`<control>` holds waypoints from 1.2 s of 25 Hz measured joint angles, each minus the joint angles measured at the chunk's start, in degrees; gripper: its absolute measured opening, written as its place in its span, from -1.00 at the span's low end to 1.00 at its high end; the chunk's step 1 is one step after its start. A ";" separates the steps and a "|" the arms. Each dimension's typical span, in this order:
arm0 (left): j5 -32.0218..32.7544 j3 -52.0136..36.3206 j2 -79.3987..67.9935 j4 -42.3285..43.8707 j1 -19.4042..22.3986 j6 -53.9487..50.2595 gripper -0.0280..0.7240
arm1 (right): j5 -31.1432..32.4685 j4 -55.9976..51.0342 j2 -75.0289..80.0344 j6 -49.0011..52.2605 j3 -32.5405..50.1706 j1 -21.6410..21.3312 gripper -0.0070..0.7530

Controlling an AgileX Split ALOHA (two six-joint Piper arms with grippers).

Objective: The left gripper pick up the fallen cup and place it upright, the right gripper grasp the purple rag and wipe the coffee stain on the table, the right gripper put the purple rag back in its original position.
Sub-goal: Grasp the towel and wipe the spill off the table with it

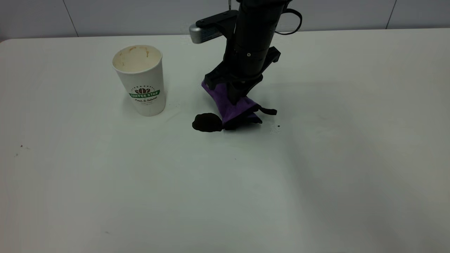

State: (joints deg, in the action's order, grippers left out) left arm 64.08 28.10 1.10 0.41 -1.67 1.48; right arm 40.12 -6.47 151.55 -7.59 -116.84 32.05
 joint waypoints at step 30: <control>0.00 0.00 0.00 0.00 0.00 -0.16 0.41 | -9.47 -25.16 7.22 -5.64 -2.66 0.51 -0.80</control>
State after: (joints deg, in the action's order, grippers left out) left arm 64.08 28.10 1.10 0.41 -1.67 1.31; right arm 30.65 -31.63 158.77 -13.23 -119.50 32.56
